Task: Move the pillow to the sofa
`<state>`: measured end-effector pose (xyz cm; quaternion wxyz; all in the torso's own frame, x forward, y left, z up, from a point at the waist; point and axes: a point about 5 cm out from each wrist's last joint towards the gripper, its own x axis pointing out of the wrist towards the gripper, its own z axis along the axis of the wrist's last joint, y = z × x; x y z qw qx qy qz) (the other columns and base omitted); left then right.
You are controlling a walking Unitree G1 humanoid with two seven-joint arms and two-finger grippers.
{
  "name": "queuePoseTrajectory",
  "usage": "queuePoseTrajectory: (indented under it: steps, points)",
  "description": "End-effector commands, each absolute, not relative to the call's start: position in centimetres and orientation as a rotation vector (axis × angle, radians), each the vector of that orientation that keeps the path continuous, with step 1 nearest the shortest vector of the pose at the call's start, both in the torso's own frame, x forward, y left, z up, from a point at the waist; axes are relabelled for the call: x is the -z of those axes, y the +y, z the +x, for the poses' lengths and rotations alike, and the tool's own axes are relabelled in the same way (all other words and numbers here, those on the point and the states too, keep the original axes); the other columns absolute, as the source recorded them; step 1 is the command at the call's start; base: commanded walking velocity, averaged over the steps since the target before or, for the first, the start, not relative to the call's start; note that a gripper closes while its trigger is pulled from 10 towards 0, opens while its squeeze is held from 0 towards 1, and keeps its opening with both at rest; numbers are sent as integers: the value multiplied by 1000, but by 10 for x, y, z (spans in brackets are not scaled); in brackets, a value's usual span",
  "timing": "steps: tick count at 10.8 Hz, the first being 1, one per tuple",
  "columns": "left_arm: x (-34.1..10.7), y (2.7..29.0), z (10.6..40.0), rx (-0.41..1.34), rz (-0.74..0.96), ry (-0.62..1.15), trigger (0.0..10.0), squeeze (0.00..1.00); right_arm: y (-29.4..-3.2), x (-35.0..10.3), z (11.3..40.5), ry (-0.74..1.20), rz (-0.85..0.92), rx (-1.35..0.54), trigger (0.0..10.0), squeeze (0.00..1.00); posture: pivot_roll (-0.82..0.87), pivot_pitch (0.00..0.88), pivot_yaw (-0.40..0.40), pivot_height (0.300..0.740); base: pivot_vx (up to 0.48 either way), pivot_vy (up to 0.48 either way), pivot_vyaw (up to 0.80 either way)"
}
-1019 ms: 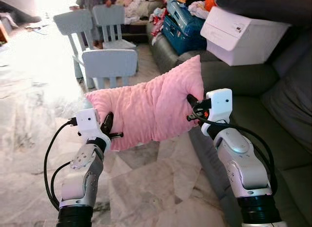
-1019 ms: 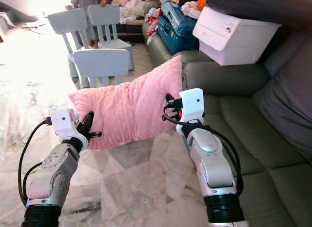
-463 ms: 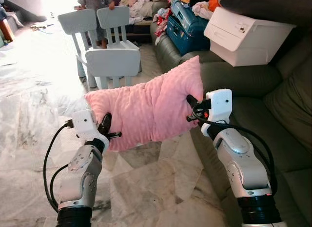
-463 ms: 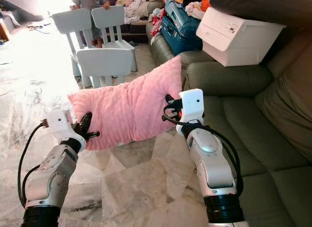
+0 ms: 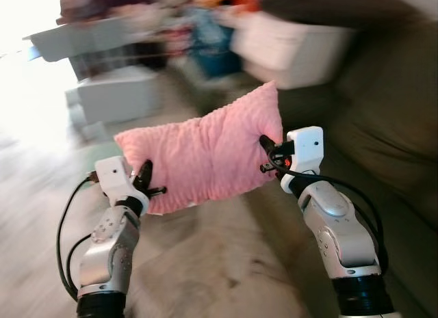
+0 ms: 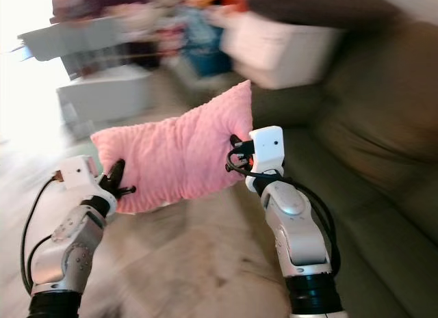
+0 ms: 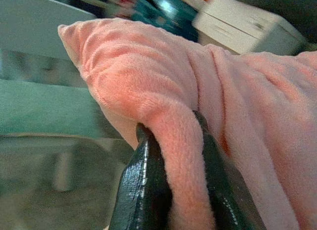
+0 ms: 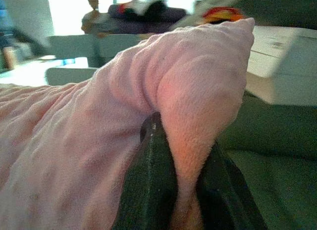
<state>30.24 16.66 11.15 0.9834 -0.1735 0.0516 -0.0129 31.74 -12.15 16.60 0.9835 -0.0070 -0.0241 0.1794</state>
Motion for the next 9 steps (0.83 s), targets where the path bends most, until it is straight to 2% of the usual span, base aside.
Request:
queuePoseTrajectory:
  steps: [1,5,9]
  points:
    - [-120,160,304,64,-356,66,10000,0,-123,-173,317,-75,-16,-358,10000,0,-143,0,-41,740,386,0,-800]
    - [-119,161,304,60,-350,76,10000,0,-122,-172,317,-74,-16,-363,10000,0,-139,0,-41,740,355,0,-800]
    - [-115,160,303,48,-356,103,10000,0,-121,-172,317,-73,-13,-366,10000,0,-139,0,-41,740,0,0,-702]
